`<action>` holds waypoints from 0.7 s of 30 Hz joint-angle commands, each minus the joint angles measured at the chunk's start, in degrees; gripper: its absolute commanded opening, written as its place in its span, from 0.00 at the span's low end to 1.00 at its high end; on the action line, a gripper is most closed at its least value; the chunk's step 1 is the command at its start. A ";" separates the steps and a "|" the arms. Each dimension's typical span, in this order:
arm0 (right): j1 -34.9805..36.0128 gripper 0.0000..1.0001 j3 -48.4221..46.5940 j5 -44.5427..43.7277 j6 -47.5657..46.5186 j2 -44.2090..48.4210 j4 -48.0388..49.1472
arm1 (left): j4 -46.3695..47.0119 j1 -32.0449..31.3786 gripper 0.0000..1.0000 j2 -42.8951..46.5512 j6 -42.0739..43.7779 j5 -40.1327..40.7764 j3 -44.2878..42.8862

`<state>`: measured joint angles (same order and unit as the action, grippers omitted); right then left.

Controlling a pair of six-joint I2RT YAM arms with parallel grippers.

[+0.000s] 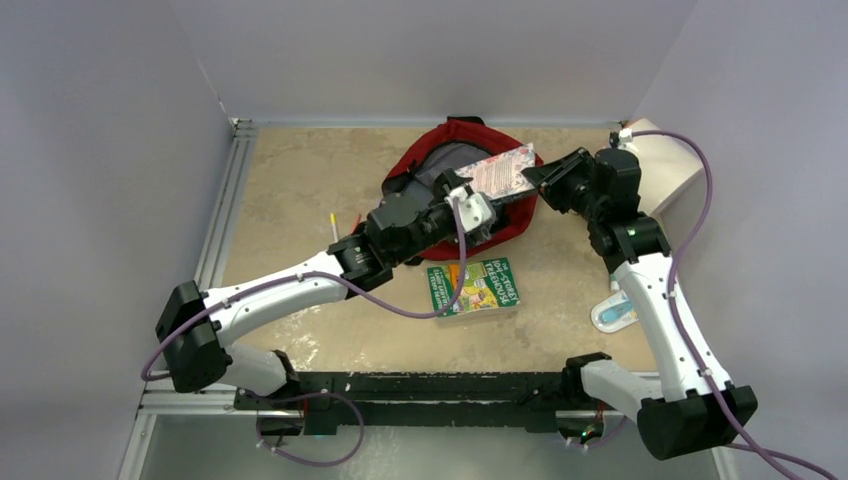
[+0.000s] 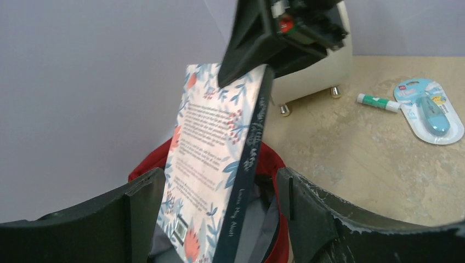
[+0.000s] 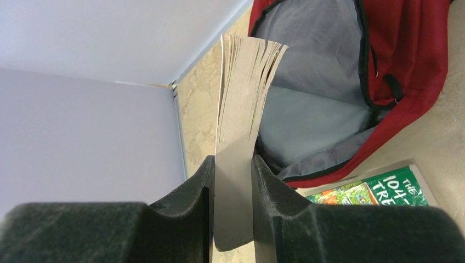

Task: Pack the student bag
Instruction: Pick up the book from the center of the board.

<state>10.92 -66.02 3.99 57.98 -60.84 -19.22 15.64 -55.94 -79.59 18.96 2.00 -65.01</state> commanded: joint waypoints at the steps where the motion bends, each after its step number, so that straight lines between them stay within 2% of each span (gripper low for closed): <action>1: 0.08 0.00 -3.60 0.97 3.13 0.84 8.31 | 4.72 -2.91 0.75 -1.13 9.31 0.89 -0.03; 9: 0.11 0.00 -3.16 1.86 3.12 1.47 8.48 | 4.97 -4.61 0.75 -6.55 17.32 7.67 -1.22; 15: 0.11 0.00 -3.29 3.40 3.28 2.29 6.58 | 9.89 -4.88 0.74 -10.91 23.65 15.39 -2.23; 19: 0.09 0.00 -2.98 4.18 3.63 2.78 5.75 | 12.39 -4.90 0.67 -13.32 25.78 18.16 -3.73; 21: 0.07 0.00 -3.04 4.38 3.65 2.78 5.84 | 12.80 -4.88 0.58 -14.36 26.29 18.87 -4.55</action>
<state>10.92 -66.02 5.98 59.16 -60.38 -18.59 22.17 -60.51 -92.95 41.67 16.91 -65.43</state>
